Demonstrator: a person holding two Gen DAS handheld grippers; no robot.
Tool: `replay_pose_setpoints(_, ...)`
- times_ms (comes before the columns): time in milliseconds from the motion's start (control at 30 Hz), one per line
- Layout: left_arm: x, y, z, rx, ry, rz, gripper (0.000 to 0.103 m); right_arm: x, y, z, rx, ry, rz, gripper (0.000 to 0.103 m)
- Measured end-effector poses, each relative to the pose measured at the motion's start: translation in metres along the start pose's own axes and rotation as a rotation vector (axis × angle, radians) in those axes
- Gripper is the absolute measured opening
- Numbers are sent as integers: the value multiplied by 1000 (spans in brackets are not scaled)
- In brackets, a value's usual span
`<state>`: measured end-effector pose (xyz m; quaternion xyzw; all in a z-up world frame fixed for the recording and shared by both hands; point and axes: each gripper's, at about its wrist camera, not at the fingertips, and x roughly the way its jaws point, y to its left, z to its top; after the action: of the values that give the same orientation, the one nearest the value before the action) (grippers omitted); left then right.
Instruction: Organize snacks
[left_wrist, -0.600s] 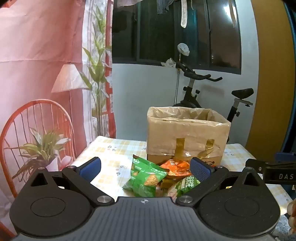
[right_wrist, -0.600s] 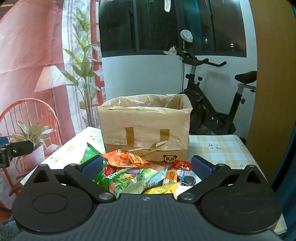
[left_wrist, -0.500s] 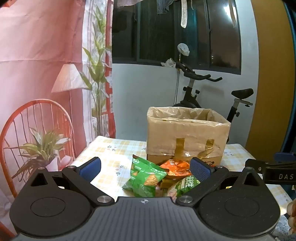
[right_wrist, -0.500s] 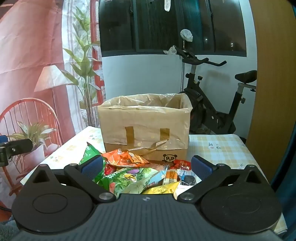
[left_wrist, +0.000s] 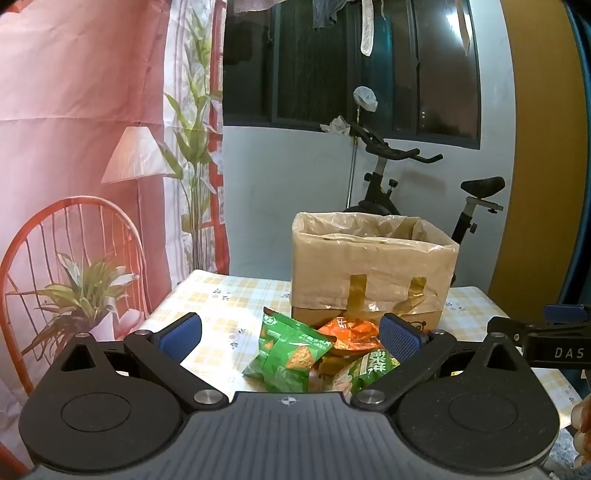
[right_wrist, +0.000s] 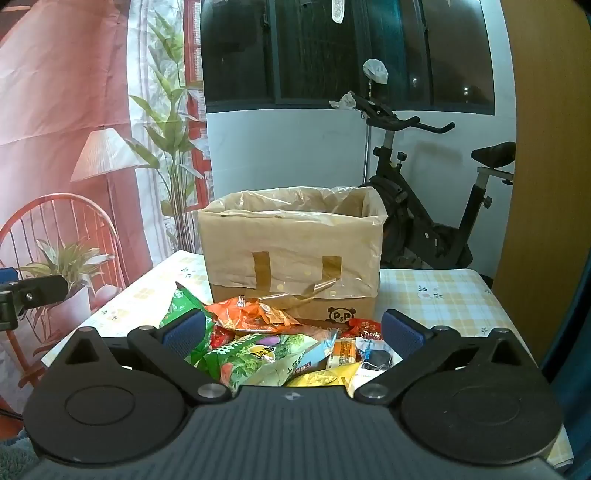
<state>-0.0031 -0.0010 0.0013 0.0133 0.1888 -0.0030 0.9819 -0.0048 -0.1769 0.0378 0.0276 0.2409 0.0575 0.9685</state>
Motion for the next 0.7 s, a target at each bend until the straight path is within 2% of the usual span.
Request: replay_pose_setpoints(700,5,1,-2,-11,13,-2,103,0,0,-1,1,5,1,103)
